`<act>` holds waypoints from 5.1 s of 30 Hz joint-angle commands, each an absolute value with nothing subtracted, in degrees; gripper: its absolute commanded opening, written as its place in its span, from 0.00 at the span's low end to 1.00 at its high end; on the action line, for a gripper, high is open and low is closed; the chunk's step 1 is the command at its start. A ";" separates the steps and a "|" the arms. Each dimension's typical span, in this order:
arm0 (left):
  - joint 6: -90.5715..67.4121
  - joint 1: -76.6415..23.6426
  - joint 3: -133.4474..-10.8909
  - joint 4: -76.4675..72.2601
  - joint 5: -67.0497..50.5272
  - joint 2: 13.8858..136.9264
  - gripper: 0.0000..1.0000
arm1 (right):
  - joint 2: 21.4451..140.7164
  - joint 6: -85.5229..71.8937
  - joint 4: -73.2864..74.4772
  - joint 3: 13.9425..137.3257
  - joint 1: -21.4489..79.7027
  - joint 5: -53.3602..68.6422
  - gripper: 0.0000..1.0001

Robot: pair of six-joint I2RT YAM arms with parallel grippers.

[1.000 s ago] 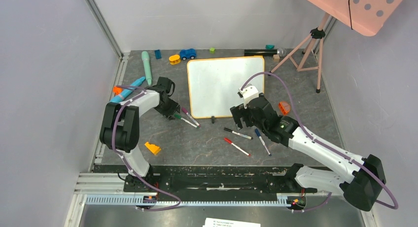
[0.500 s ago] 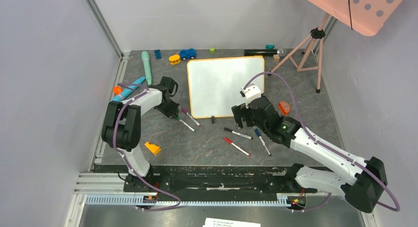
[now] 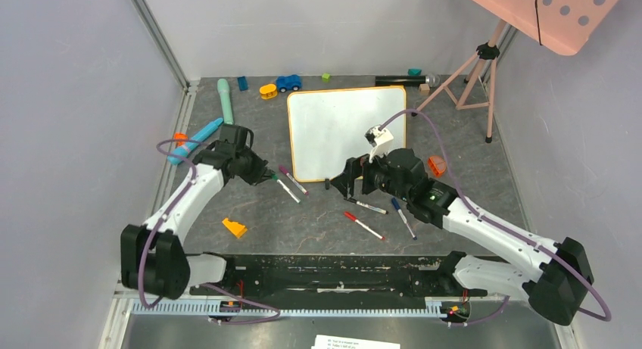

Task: Write a sentence on the whiteboard
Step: Pick up the whiteboard marker from the center of the board, then pass from the left arm to the right, then open the pen cap from the whiteboard marker.

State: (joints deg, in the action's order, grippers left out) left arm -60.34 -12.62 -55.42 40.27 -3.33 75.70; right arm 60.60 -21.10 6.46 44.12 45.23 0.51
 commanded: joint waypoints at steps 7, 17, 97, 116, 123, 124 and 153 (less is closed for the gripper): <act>-90.78 -12.30 -42.08 17.49 -19.33 59.55 0.02 | 67.78 -40.70 -26.68 43.86 47.58 4.54 0.89; -91.90 -12.57 -47.50 18.07 -17.03 59.38 0.02 | 76.89 -45.15 -23.65 51.51 49.52 2.72 0.63; -89.56 -15.77 -38.23 -34.05 -62.22 66.39 0.42 | 68.46 -36.76 -11.90 50.47 38.62 28.31 0.00; -89.22 -16.00 -35.83 -32.31 -60.37 63.59 0.02 | 66.54 -44.02 -18.96 44.96 38.50 29.10 0.45; -89.75 -16.00 -36.00 -33.40 -59.97 64.40 0.02 | 66.71 -48.51 -23.99 42.45 38.58 30.35 0.40; -89.82 -16.00 -35.94 -33.33 -59.66 64.49 0.02 | 66.77 -48.66 -24.09 42.52 38.58 30.64 0.39; -65.86 -3.76 -38.71 -2.48 -54.03 68.20 0.02 | 56.82 -45.46 -11.35 35.62 31.52 31.18 0.00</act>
State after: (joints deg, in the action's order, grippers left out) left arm -79.94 -6.24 -36.71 -18.35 -58.30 68.27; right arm 58.76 -48.80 -15.66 34.98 32.32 31.70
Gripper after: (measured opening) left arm 0.209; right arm 0.106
